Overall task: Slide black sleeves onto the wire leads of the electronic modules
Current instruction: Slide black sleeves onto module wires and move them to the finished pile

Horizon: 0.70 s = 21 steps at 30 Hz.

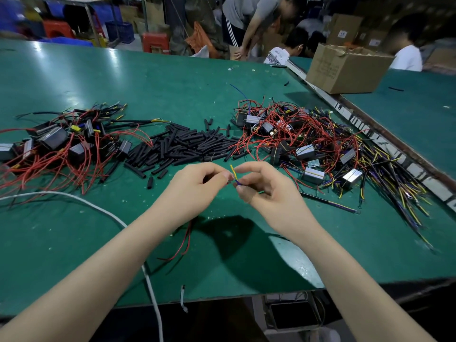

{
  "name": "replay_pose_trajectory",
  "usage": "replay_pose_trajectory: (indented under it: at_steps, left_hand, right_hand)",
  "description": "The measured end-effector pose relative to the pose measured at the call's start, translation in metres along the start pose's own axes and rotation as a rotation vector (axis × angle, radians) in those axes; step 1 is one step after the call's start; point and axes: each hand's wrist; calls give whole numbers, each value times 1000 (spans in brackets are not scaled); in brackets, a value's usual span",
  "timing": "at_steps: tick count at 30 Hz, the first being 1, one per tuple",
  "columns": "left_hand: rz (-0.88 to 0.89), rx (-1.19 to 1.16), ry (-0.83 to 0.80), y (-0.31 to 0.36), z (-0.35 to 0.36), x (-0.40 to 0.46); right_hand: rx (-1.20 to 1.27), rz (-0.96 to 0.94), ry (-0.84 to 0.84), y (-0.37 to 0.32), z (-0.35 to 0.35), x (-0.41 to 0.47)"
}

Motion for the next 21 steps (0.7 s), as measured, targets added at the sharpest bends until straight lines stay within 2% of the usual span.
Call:
replay_pose_trajectory:
  at_steps: [4, 7, 10, 13, 15, 21]
  left_hand:
    - [68, -119, -49, 2, -2, -2]
    - [89, -102, -34, 2, 0, -2]
    - [166, 6, 46, 3, 2, -5]
    - [237, 248, 150, 2, 6, -10]
    - [256, 266, 172, -1, 9, -11]
    - [293, 87, 98, -8, 5, -10]
  right_hand:
    - [-171, -48, -17, 0, -3, -3]
    - [-229, -54, -24, 0, -2, -2]
    - [-392, -48, -35, 0, -2, -1]
    - [-550, -42, -84, 0, -6, 0]
    - [-564, -51, -65, 0, -10, 2]
    - [-495, -130, 37, 8, -6, -2]
Point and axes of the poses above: each hand's wrist, its own x-axis towards the middle knuckle, its own z-axis out of the palm, y = z × x, and after that the axes turned 15 degrees about -y, right-handed
